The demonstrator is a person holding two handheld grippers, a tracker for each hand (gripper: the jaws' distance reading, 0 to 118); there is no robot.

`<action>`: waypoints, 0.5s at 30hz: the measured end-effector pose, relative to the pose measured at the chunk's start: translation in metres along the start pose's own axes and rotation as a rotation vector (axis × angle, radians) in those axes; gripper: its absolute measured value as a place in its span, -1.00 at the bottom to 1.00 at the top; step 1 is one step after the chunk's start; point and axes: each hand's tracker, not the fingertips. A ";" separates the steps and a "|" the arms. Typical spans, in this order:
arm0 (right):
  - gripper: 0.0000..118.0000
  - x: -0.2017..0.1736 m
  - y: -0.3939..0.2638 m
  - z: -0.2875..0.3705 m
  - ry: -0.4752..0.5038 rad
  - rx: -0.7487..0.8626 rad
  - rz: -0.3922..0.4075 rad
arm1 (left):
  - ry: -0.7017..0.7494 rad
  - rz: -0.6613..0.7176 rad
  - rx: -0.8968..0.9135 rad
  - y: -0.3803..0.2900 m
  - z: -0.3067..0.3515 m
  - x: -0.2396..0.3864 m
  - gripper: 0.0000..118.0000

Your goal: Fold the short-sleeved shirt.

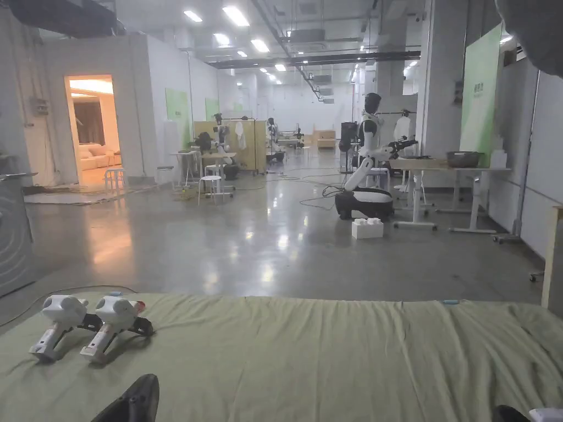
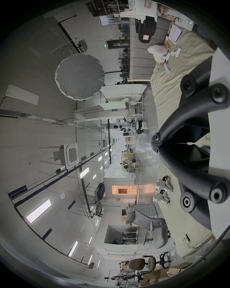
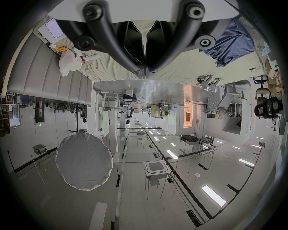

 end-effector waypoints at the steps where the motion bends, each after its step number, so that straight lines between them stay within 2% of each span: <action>1: -1.00 0.000 0.000 0.000 -0.001 -0.001 -0.002 | 0.004 0.001 0.003 0.000 0.000 0.000 -1.00; 15: -1.00 0.005 0.001 0.002 -0.013 -0.007 0.017 | -0.003 -0.021 -0.034 -0.002 -0.002 -0.002 -1.00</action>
